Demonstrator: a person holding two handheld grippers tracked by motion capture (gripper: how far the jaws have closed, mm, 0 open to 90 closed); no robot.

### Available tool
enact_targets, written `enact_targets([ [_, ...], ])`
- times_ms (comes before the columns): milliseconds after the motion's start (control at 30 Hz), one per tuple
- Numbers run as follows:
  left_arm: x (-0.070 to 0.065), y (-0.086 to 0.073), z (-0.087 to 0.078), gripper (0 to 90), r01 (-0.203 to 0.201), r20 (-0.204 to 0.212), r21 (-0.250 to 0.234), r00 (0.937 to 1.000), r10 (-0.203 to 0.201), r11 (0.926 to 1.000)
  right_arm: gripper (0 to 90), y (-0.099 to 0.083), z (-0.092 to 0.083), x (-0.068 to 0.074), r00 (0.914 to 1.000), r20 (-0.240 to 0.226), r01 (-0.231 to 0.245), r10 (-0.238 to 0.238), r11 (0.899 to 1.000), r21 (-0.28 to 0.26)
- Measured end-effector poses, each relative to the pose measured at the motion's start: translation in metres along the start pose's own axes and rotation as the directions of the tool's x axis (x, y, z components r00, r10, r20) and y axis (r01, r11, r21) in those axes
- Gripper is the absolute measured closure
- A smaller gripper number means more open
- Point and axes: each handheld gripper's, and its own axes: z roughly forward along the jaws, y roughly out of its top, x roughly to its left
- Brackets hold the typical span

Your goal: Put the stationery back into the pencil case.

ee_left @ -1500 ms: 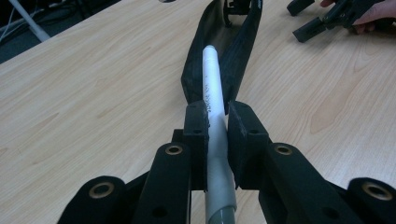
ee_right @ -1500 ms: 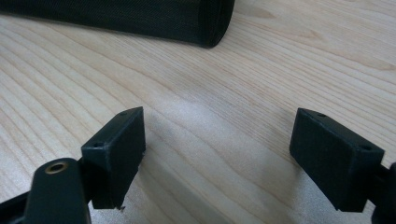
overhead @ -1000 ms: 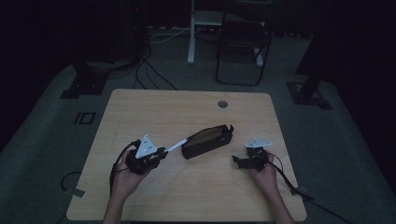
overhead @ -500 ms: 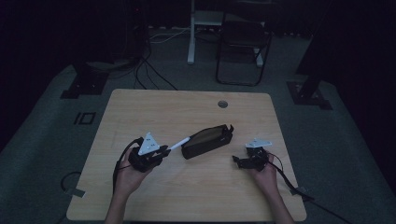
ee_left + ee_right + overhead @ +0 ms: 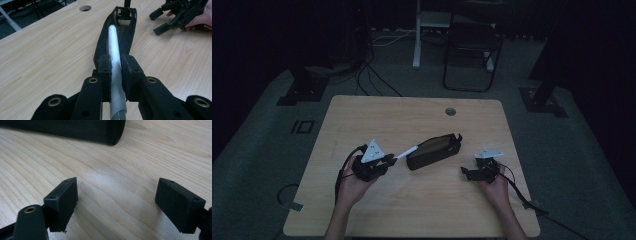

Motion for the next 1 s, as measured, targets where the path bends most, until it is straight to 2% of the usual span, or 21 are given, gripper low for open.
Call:
enact_targets([
  [267,0.000,0.007,0.002,78.9,-0.026,0.005,0.000,0.9996,0.026,0.9997,18.2,0.000,0.000,0.000,1.0000,0.000,0.000,0.000,1.000,0.000],
  [1000,0.002,0.021,0.012,78.9,-0.036,0.040,-0.030,0.9985,0.037,0.9989,18.2,0.000,0.000,0.000,1.0000,0.000,0.000,0.000,1.000,0.000],
])
